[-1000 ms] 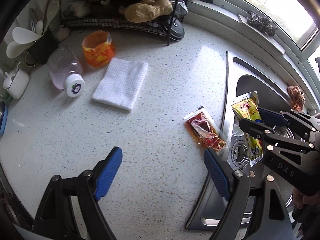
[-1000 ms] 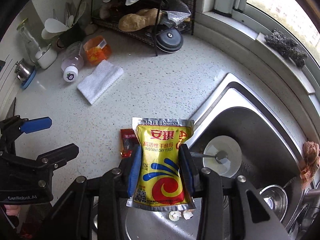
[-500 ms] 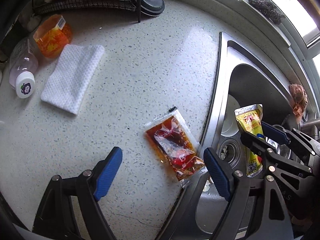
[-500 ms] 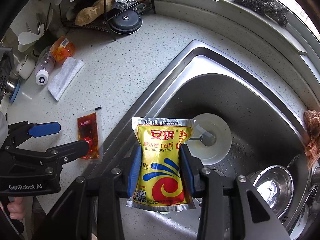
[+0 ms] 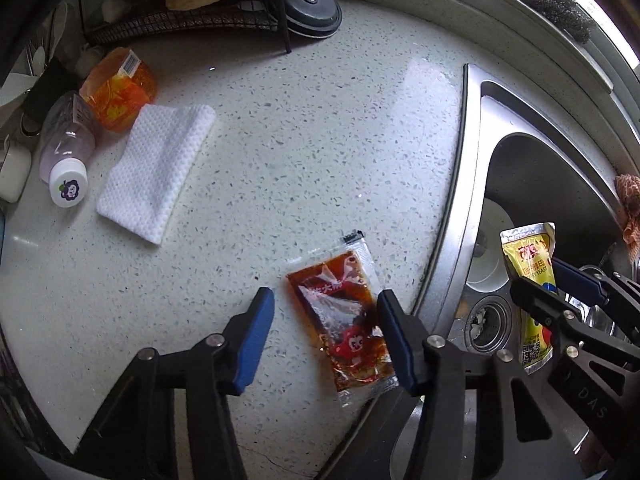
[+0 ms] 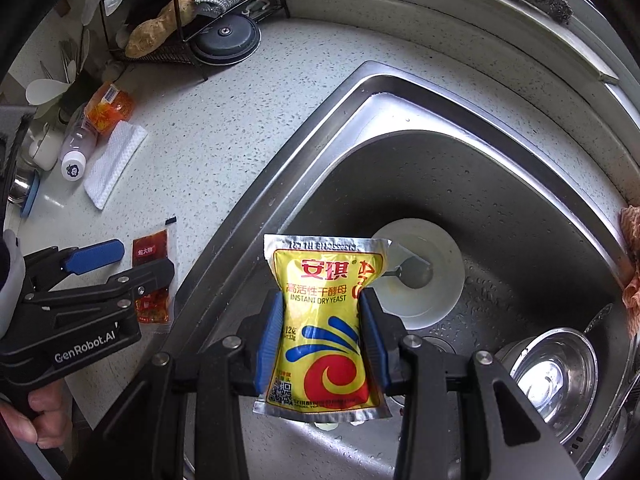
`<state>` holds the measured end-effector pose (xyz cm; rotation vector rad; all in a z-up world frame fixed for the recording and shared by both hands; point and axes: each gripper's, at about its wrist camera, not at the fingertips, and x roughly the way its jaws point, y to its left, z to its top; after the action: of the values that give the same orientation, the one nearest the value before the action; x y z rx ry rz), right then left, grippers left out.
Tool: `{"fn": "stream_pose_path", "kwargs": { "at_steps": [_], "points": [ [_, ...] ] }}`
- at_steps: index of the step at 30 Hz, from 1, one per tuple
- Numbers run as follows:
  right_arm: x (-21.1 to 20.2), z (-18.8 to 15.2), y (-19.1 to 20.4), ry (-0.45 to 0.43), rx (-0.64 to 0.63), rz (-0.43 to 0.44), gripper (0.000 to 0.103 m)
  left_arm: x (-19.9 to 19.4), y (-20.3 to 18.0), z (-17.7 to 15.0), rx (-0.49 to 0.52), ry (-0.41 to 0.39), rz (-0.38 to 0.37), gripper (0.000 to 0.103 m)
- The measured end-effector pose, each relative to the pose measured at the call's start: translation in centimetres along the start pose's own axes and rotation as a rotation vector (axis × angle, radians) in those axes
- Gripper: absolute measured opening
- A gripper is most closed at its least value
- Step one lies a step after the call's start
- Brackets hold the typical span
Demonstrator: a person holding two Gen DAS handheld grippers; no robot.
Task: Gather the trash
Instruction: 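Grasp the red sauce sachet with the left tool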
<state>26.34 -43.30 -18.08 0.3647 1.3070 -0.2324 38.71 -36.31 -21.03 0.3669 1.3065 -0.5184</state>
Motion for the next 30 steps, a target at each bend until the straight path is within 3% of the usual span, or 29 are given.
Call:
{"fn": "stream_pose_path", "kwargs": {
  "at_steps": [1, 3, 8, 17, 30],
  "points": [
    [0.0, -0.1, -0.1, 0.001, 0.005, 0.002, 0.036, -0.1, -0.4, 0.0, 0.014, -0.004, -0.002, 0.029],
    [0.0, -0.2, -0.2, 0.005, 0.014, 0.008, 0.036, -0.2, -0.8, -0.2, 0.013, -0.012, -0.007, 0.02],
    [-0.8, -0.5, 1.0, -0.009, -0.01, 0.017, 0.036, -0.9, -0.2, -1.4, 0.024, -0.028, -0.05, 0.009],
    [-2.9, -0.3, 6.0, -0.049, -0.117, 0.037, 0.036, -4.7, 3.3, -4.0, 0.003, -0.101, -0.048, 0.004],
    [-4.2, -2.0, 14.6, -0.073, -0.301, 0.101, 0.036, -11.0, 12.6, -10.8, -0.116, -0.186, 0.029, 0.004]
  ]
}}
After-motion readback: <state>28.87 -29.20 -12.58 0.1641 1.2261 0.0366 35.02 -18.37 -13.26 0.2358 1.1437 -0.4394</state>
